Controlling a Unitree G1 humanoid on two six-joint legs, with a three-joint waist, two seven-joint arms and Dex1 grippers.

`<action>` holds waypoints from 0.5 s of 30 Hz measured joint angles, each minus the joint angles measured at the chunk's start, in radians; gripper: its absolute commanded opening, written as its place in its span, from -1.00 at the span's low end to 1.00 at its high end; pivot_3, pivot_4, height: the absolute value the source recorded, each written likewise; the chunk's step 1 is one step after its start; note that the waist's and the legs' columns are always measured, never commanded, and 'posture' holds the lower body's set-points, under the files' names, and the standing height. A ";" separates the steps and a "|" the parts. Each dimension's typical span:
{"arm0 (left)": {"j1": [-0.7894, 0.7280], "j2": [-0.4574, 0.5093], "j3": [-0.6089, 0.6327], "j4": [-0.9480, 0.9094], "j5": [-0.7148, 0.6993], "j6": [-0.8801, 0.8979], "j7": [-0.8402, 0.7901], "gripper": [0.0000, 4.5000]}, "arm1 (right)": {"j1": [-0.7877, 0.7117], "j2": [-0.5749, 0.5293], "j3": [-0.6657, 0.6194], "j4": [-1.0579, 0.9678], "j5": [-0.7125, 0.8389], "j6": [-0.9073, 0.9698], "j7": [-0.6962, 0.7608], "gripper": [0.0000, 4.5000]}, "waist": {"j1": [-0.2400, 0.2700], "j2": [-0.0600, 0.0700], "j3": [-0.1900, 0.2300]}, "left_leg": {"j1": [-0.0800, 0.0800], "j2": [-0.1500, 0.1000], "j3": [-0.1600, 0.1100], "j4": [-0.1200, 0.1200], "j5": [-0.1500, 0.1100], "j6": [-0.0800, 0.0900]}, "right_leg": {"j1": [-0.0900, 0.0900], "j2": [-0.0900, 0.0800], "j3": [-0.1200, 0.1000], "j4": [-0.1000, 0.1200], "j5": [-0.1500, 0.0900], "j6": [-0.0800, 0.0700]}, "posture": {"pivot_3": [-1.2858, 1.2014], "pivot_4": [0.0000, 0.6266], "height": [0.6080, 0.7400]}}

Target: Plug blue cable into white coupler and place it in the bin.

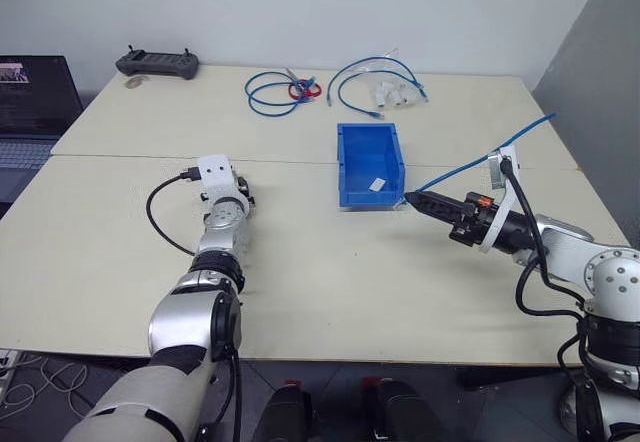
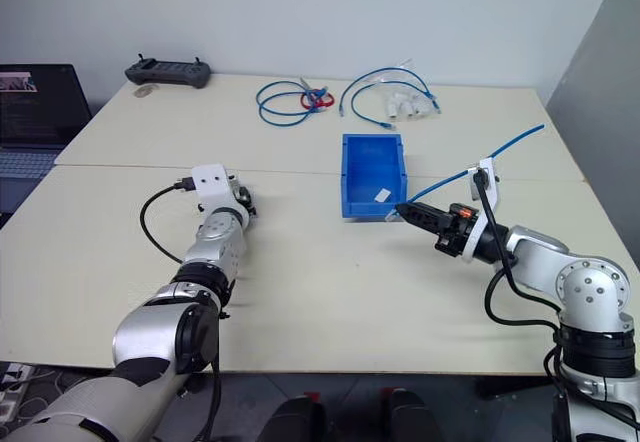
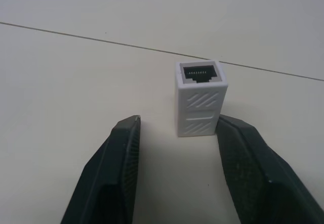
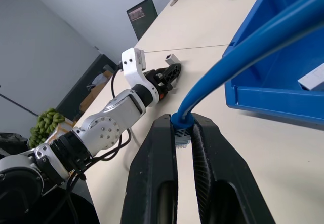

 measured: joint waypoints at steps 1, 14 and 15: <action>-0.006 0.004 0.002 0.010 0.000 0.002 -0.016 -0.39 | 0.002 0.000 -0.001 0.000 0.000 0.000 -0.002 -0.94 | 0.000 0.000 0.000 | 0.000 0.000 0.000 0.000 0.000 0.000 | 0.000 0.000 0.000 0.000 0.000 0.000 | 0.03 -0.52 1.00; -0.010 0.053 -0.002 0.004 -0.006 0.021 -0.201 -0.67 | 0.003 -0.001 -0.001 -0.002 -0.003 -0.001 -0.001 -0.94 | -0.001 0.000 0.000 | 0.000 0.000 0.000 0.000 0.000 0.000 | 0.000 0.000 0.000 0.000 0.000 0.000 | 0.03 -0.52 1.00; 0.004 0.056 -0.023 -0.035 -0.010 0.024 -0.295 -0.67 | 0.003 -0.004 0.000 -0.006 -0.006 -0.001 0.002 -0.94 | -0.001 0.000 0.000 | 0.000 0.000 0.000 0.000 0.000 0.000 | 0.000 0.000 -0.001 0.000 0.002 -0.003 | 0.03 -0.52 1.00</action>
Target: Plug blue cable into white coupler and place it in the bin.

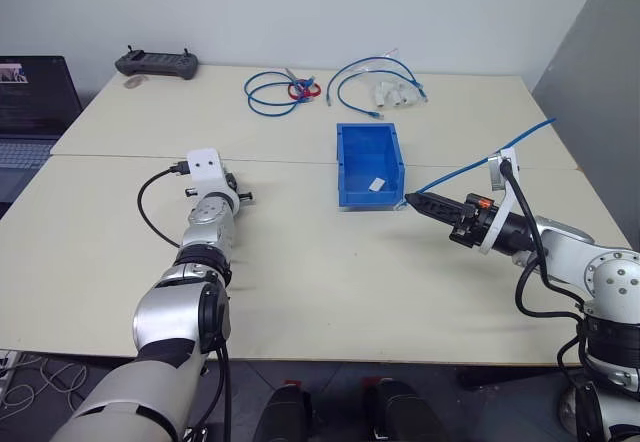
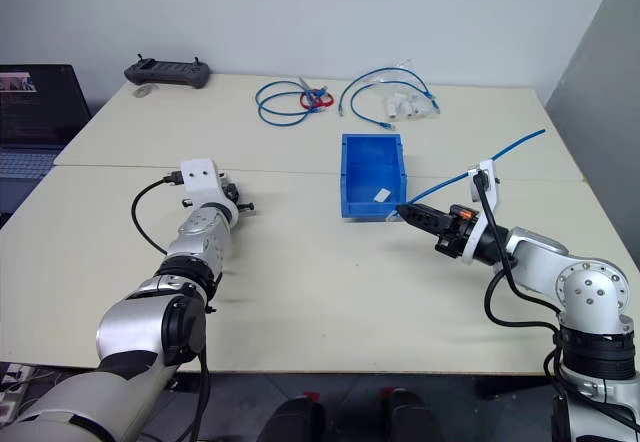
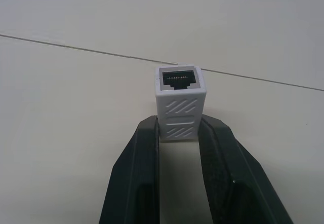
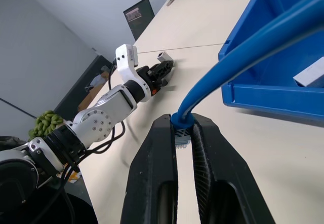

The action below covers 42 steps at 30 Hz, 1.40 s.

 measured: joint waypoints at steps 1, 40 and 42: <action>0.022 0.006 -0.021 -0.055 -0.005 0.011 -0.107 -0.67 | -0.001 -0.006 0.002 -0.005 -0.007 0.000 0.006 -0.94 | 0.000 0.000 0.000 | 0.000 0.000 0.000 0.000 0.000 0.000 | 0.000 0.000 0.000 0.000 0.001 -0.002 | 0.03 -0.52 1.00; 0.274 0.034 -0.549 -0.458 -0.009 -0.195 -1.268 -0.67 | -0.078 -0.003 0.598 0.124 -1.001 -0.662 0.762 -0.94 | -0.016 0.002 0.000 | 0.003 0.001 -0.001 0.002 0.000 0.001 | 0.001 0.006 0.000 0.002 -0.004 -0.001 | 0.03 -0.52 1.00; 0.279 0.036 -0.547 -0.466 -0.008 -0.193 -1.267 -0.67 | -0.076 0.000 0.598 0.134 -1.019 -0.684 0.770 -0.94 | -0.017 0.002 0.000 | 0.003 0.002 -0.001 0.002 0.000 0.001 | 0.001 0.006 0.000 0.002 -0.004 -0.001 | 0.03 -0.52 1.00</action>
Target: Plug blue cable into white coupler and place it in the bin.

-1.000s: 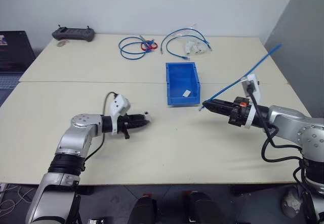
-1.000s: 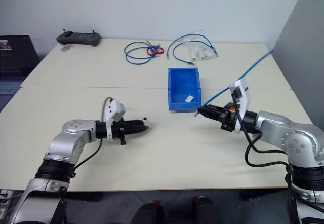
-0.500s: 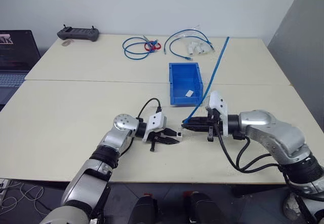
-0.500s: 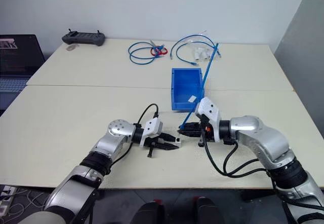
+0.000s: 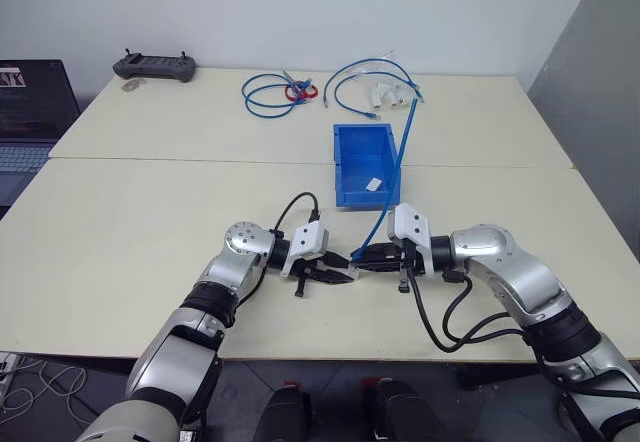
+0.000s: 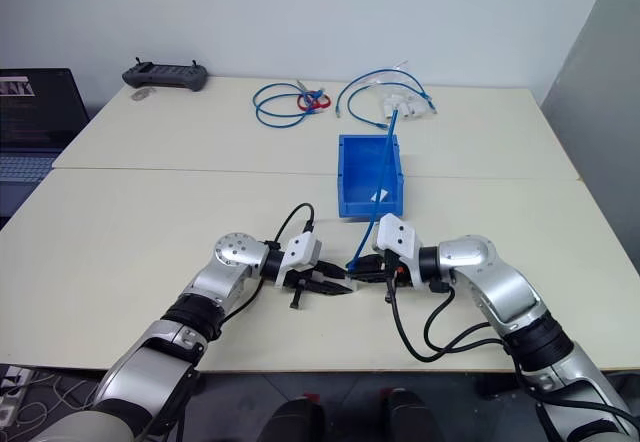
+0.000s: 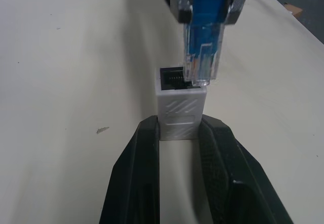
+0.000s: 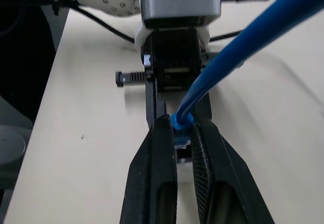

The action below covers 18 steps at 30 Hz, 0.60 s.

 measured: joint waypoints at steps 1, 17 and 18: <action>0.003 0.001 0.001 -0.004 0.001 0.002 0.001 -0.67 | 0.000 0.002 0.000 0.007 -0.007 -0.013 0.008 -0.94 | 0.000 0.000 0.000 | 0.000 0.000 0.000 0.000 0.000 0.000 | 0.000 0.000 0.000 0.000 0.000 0.000 | 0.03 -0.52 1.00; 0.035 0.010 0.016 -0.060 0.007 0.038 0.017 -0.67 | -0.056 0.030 0.001 0.140 -0.059 -0.099 0.096 -0.94 | -0.002 0.000 -0.001 | 0.001 0.001 0.000 0.000 0.000 0.000 | 0.000 0.000 0.000 0.001 0.003 -0.005 | 0.03 -0.52 1.00; 0.035 0.010 0.016 -0.061 0.007 0.038 0.017 -0.67 | -0.063 0.030 0.001 0.145 -0.059 -0.094 0.103 -0.94 | -0.002 0.000 -0.001 | 0.001 0.001 0.000 0.000 0.000 0.000 | 0.000 0.000 0.000 0.001 0.003 -0.005 | 0.03 -0.52 1.00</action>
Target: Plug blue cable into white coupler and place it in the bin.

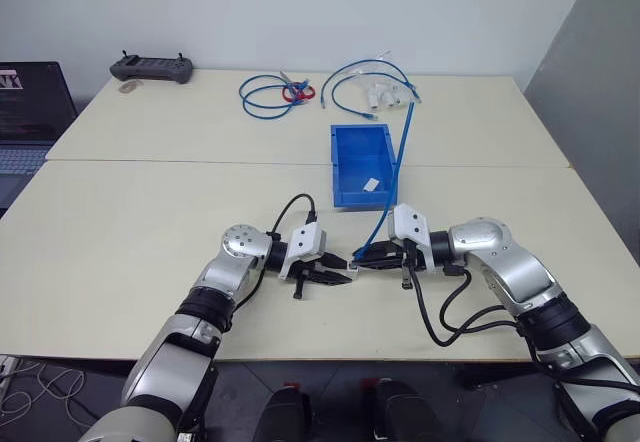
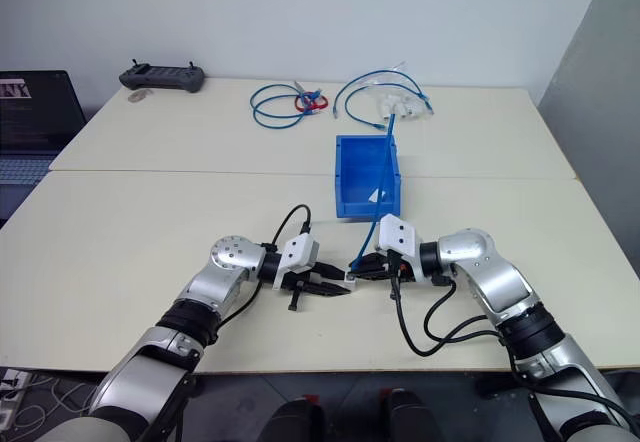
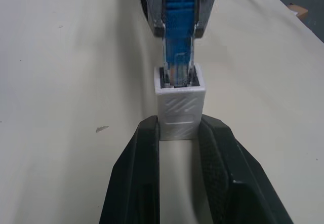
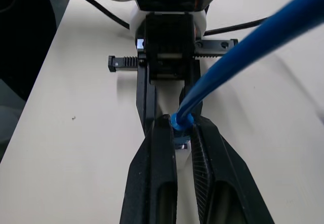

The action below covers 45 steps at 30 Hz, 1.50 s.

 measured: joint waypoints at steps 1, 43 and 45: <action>0.000 0.000 0.000 0.000 0.000 0.000 0.000 -0.67 | -0.003 0.002 0.000 0.001 0.001 0.009 0.002 -0.94 | 0.000 0.000 0.000 | 0.000 0.000 0.000 0.000 0.000 0.000 | 0.000 0.000 0.000 0.000 0.000 0.000 | 0.03 -0.52 1.00; 0.204 0.174 0.246 -0.563 -0.198 0.487 0.198 0.98 | -0.278 0.128 -0.304 0.085 0.118 0.602 -0.170 -0.94 | -0.014 0.011 -0.012 | 0.004 0.004 0.000 -0.002 0.000 0.000 | 0.001 0.000 0.003 0.004 -0.002 -0.004 | 0.03 -0.52 1.00; 0.218 0.182 0.294 -0.684 -0.253 0.584 0.253 0.99 | -0.411 0.133 -0.389 0.140 0.149 0.668 -0.231 -0.94 | -0.011 0.011 -0.012 | 0.001 0.004 -0.003 -0.002 0.000 0.000 | -0.001 0.000 0.001 0.004 -0.001 -0.005 | 0.03 -0.52 1.00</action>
